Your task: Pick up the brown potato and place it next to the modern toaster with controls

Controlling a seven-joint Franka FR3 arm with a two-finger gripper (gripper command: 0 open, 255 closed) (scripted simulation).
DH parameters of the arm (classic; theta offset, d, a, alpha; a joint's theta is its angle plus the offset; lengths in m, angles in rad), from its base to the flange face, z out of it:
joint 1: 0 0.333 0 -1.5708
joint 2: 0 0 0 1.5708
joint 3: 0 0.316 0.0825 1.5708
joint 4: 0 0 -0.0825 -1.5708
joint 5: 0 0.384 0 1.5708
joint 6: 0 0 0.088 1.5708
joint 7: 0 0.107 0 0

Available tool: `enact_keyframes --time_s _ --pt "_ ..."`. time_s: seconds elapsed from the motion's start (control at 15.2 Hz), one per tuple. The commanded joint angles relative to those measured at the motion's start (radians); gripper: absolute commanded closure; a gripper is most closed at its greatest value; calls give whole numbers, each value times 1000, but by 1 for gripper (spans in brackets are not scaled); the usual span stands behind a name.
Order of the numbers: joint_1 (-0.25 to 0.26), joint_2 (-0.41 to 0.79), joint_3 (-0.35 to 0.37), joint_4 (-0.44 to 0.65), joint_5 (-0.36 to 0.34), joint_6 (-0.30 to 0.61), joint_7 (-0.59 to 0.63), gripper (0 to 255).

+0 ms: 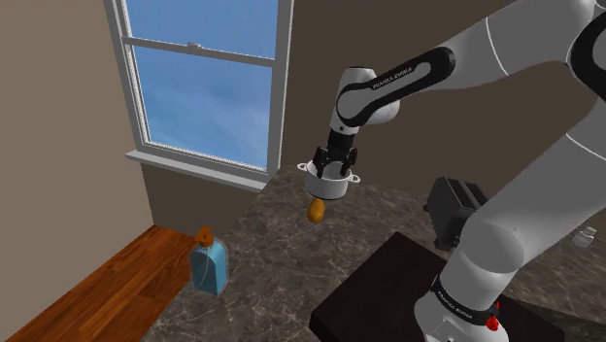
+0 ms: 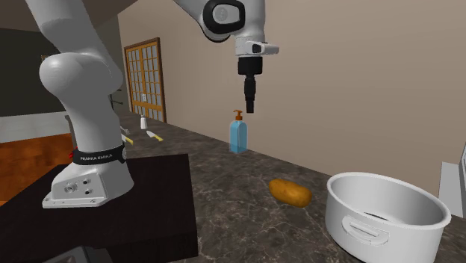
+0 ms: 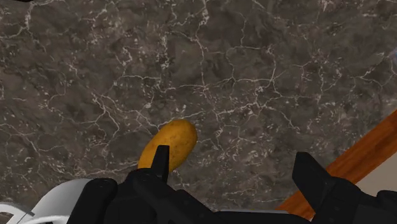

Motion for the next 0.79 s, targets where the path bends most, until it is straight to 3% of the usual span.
enact_keyframes --time_s 0.0,0.73 --pt "-15 75 -5 18 -5 64 24 0" --pt "-70 477 -53 175 -13 331 147 0"
